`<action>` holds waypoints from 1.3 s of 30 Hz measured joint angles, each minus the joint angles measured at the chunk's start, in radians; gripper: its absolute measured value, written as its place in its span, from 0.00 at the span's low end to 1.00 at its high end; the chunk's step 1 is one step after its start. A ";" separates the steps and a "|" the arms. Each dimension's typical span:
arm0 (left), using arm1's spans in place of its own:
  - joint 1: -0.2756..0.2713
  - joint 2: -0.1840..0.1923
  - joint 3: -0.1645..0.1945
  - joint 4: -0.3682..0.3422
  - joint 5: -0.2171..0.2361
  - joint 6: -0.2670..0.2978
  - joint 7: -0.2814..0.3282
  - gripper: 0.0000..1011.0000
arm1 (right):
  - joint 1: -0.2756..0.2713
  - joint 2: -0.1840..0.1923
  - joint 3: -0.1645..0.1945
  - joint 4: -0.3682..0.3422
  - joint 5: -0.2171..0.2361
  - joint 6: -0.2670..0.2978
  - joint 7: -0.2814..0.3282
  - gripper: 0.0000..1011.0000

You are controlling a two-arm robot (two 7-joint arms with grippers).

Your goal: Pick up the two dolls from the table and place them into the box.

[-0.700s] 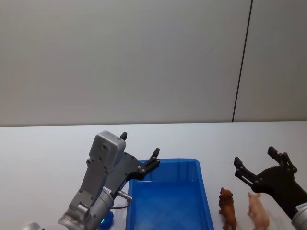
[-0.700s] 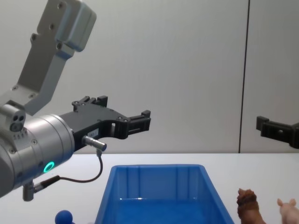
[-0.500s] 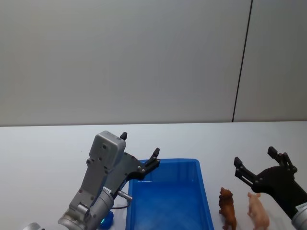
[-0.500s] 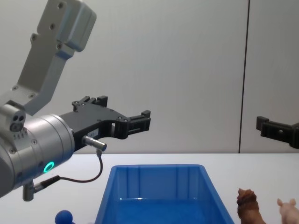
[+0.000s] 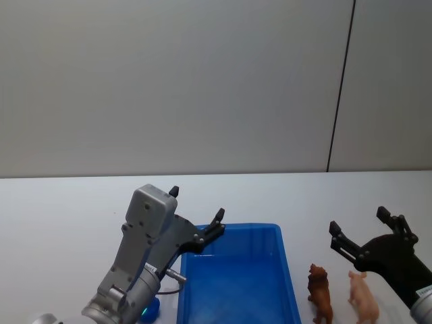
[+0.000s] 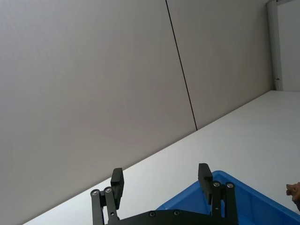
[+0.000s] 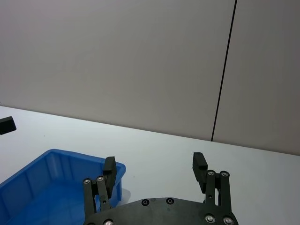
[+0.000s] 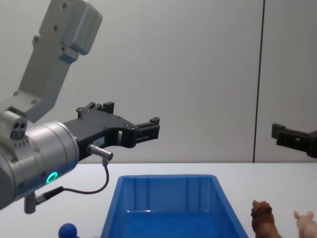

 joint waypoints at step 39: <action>0.000 0.000 0.000 0.000 0.000 0.000 0.000 0.99 | -0.024 -0.016 -0.001 -0.004 0.011 0.067 -0.076 0.99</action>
